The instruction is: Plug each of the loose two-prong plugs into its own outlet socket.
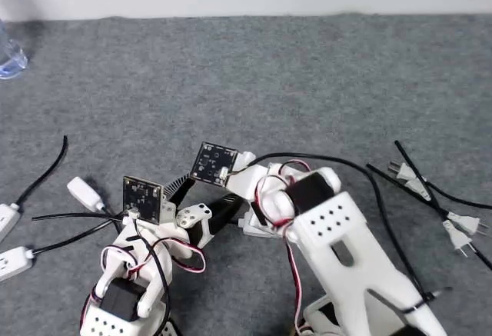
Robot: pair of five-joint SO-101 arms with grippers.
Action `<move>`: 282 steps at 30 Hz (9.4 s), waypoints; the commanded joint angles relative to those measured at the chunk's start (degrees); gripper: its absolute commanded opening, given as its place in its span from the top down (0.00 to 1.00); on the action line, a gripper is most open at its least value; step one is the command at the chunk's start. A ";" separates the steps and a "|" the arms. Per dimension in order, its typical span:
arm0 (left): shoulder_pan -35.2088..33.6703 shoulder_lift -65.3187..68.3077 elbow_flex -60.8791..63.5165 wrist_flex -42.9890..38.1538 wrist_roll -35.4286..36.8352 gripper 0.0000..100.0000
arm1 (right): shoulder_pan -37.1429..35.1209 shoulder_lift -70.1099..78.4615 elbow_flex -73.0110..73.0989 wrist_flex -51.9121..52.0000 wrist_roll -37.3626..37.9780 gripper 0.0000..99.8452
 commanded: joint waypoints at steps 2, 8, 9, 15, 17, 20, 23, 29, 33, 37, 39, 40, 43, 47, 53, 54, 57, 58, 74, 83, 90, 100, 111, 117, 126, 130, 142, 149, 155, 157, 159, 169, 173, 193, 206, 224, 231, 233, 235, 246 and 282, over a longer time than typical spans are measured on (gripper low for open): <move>-0.26 -0.44 -2.59 0.09 -0.26 0.67 | 0.48 1.80 -3.34 -1.71 0.62 0.99; -0.18 -0.35 -1.89 0.00 -0.26 0.67 | 0.31 1.01 -7.03 -0.84 -2.02 0.99; -0.18 -0.35 -1.80 0.00 -0.26 0.67 | 0.22 0.66 -7.91 0.04 -2.11 0.99; -0.18 -0.35 -1.80 0.00 -0.35 0.67 | -3.74 -1.89 -11.16 3.21 -2.46 0.99; -0.26 -0.35 -1.71 0.00 -0.35 0.67 | -4.53 -2.77 -11.25 3.21 -4.31 0.99; -0.26 -0.35 -1.71 0.00 -0.35 0.67 | -4.53 -4.62 -11.25 3.30 -4.84 0.99; -0.26 -0.35 -1.71 0.00 -0.35 0.67 | -4.53 -6.11 -10.90 3.56 -4.92 0.99; -0.26 -0.35 -1.71 0.00 -0.35 0.67 | -4.26 -8.31 -11.16 6.29 -4.75 0.99; -0.26 -0.35 -1.71 0.00 -0.35 0.67 | -4.35 -10.59 -11.34 7.69 -4.84 0.99; -0.26 -0.35 -1.71 0.00 -0.35 0.67 | -4.26 -13.05 -11.34 7.78 -5.01 0.99; -0.26 -0.35 -1.71 0.00 -0.35 0.67 | -4.26 -13.58 -11.34 7.78 -5.01 0.99; -0.26 -0.35 -1.71 0.09 -0.35 0.67 | -4.26 -13.85 -11.34 7.78 -5.01 0.99; -0.26 -0.35 -1.71 0.18 -0.35 0.67 | -4.26 -14.29 -11.43 7.69 -5.10 0.99; -0.26 -0.35 -1.71 0.18 -0.35 0.67 | -4.26 -14.20 -11.87 6.81 -5.19 0.99; -0.26 -0.35 -1.71 0.18 -0.35 0.67 | -4.26 -14.20 -12.04 4.18 -7.91 0.99; -0.26 -0.35 -1.71 0.18 -0.35 0.67 | -4.26 -14.20 -12.48 4.00 -8.00 0.99; -0.26 -0.35 -1.71 0.18 -0.35 0.67 | -4.26 -14.20 -14.15 3.91 -8.00 0.99; -0.26 -0.35 -1.71 0.18 -0.35 0.67 | -4.26 -14.20 -14.77 4.00 -8.35 0.99; -0.26 -0.35 -1.71 0.18 -0.35 0.67 | -4.26 -13.58 -16.35 3.82 -9.85 0.99; -5.80 -0.44 -1.98 0.35 -0.26 0.67 | -0.75 -13.58 -10.81 4.97 -5.45 0.99; -23.65 -0.44 0.40 7.74 -11.25 0.67 | 0.84 -8.04 -9.23 7.60 -0.88 0.99; -26.90 -0.09 1.98 13.01 -26.02 0.67 | 5.23 11.91 -15.21 12.44 18.90 0.99; -26.02 -0.09 1.98 14.15 -28.84 0.67 | 6.81 17.71 -16.09 11.56 27.43 0.99; -26.02 -0.09 1.98 14.15 -28.84 0.67 | 5.05 17.80 -10.11 5.58 26.99 0.99; -26.02 -0.09 1.98 14.15 -29.01 0.67 | 3.91 17.71 -7.03 5.23 24.18 0.99; -26.02 -0.09 1.98 14.15 -29.01 0.67 | 4.18 17.63 -6.07 4.09 24.35 0.99; -26.02 -0.09 1.98 14.15 -29.10 0.67 | 4.09 17.36 -9.32 4.53 24.62 0.99; -26.02 -0.09 1.98 14.15 -29.10 0.67 | 4.18 17.45 -9.32 4.09 24.62 0.99; -26.02 -0.09 1.98 14.15 -29.10 0.67 | 4.53 17.10 -9.49 4.62 24.70 0.99; -26.02 -0.09 1.98 14.15 -29.10 0.67 | 5.14 17.36 -11.43 6.37 24.70 0.99; -26.02 -0.09 1.98 14.15 -29.10 0.67 | 5.32 17.19 -13.63 8.57 24.70 0.99; -26.02 -0.09 1.98 14.15 -29.10 0.67 | 5.49 20.79 -14.33 6.81 26.11 0.99; -26.02 -0.09 1.98 14.15 -29.10 0.67 | 7.34 23.08 -14.33 5.05 26.55 0.99; -25.93 -0.09 1.98 14.07 -29.10 0.67 | 2.77 24.22 -10.55 4.09 24.09 0.99; -25.93 -0.09 1.98 14.07 -29.10 0.67 | 2.95 24.31 -6.42 3.91 24.18 0.99; -25.93 -0.09 1.98 14.15 -29.10 0.67 | 2.59 24.31 -6.51 6.90 28.48 0.99; -25.93 -0.09 1.98 14.15 -29.10 0.67 | 2.68 24.31 -6.51 8.13 32.79 0.99; -25.93 -0.09 1.98 14.15 -29.10 0.67 | 2.68 24.31 -6.51 7.60 32.79 0.99; -25.93 -0.09 1.98 14.15 -29.10 0.67 | 2.95 24.40 -6.51 6.99 32.79 0.99; -25.93 -0.09 1.98 14.15 -29.19 0.67 | -1.80 32.48 -6.42 2.24 28.31 0.99; -26.02 -0.09 1.98 14.15 -29.19 0.67 | 3.56 25.36 5.19 3.03 28.84 0.99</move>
